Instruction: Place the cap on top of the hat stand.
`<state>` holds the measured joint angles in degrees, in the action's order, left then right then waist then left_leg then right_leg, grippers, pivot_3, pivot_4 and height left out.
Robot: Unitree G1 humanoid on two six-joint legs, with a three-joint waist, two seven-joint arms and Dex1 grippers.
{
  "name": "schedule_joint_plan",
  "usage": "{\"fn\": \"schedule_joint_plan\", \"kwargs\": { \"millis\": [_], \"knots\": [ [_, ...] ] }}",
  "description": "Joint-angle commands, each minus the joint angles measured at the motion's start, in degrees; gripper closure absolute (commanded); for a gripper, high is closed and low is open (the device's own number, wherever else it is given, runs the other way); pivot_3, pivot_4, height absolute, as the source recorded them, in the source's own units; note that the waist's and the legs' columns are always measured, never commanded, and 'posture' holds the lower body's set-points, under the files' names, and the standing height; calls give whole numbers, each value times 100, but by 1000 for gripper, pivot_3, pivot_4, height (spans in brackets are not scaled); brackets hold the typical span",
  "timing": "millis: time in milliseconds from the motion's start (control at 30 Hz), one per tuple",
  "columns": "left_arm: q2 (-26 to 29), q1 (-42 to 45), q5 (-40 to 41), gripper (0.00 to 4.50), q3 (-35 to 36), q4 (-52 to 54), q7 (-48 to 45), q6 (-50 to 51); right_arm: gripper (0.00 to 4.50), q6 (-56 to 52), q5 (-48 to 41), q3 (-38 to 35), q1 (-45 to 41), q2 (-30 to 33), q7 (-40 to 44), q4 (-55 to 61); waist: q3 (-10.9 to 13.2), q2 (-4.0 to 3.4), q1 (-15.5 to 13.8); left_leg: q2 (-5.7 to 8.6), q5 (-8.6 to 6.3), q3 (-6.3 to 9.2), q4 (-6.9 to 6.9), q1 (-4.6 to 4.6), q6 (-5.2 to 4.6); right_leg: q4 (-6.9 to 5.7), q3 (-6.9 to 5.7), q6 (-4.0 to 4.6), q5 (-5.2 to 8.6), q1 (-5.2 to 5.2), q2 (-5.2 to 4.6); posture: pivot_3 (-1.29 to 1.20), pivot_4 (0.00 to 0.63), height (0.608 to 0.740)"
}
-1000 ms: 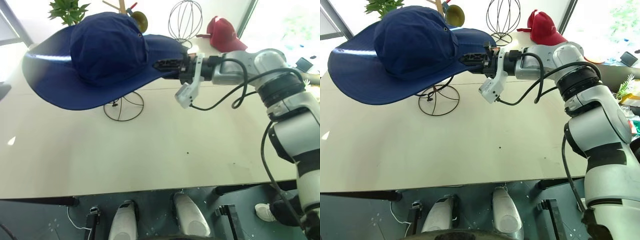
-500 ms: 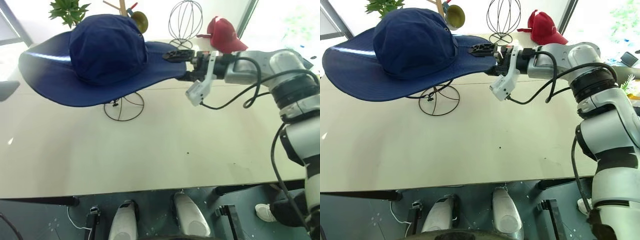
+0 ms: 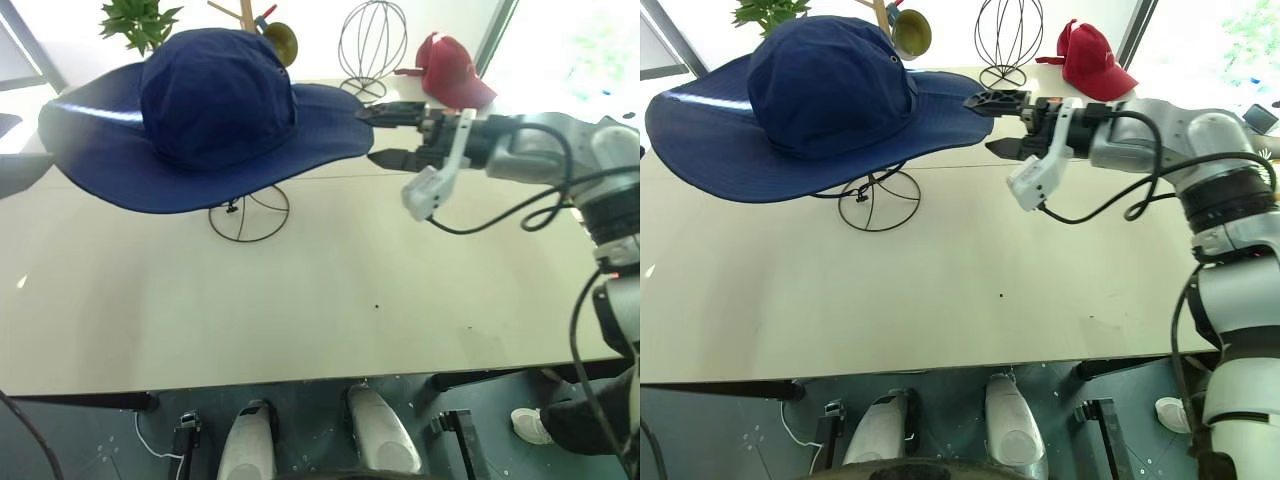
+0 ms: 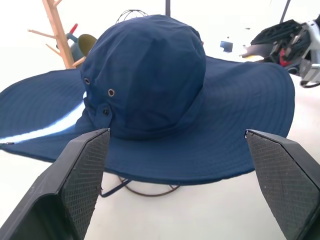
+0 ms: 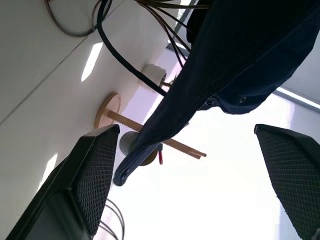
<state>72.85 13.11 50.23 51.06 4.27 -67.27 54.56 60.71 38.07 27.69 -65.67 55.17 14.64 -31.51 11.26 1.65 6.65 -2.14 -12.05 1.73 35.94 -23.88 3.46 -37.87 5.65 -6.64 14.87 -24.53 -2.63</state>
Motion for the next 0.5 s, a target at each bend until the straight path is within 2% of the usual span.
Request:
{"fn": "schedule_joint_plan", "kwargs": {
  "millis": [33,167,300,367,500],
  "knots": [
    [154,-12,-130,0,178,-29,-76,-110,75,-346,-2062,-309,538,722,1469,451,1,-1,-15,2,0,0,1,0,0,0,0,6,4,2,-2,0,150,739],
    [122,-78,-247,0,205,-47,-133,-174,75,-2649,-5028,-843,1413,1382,3755,1411,4,-7,-26,1,-1,-2,2,14,-2,-5,2,6,4,9,-2,0,150,739],
    [56,-257,-448,0,300,-46,-240,-301,75,-5793,-7291,-1722,1455,1666,5630,1696,11,-20,-29,-3,-2,-8,0,40,-4,-16,6,11,7,21,1,0,150,739],
    [23,-365,-522,0,373,-52,-289,-353,75,-6920,-7746,-2017,1104,1658,6308,1438,12,-20,-51,-9,-2,-10,-1,44,-4,-17,5,18,12,21,6,0,150,739],
    [-2,-549,-617,0,542,-25,-368,-389,75,-8205,-7665,-2145,378,1493,7111,860,12,-21,-92,-12,-3,-19,1,45,-4,-13,5,36,31,18,5,0,150,739]
  ]
}}
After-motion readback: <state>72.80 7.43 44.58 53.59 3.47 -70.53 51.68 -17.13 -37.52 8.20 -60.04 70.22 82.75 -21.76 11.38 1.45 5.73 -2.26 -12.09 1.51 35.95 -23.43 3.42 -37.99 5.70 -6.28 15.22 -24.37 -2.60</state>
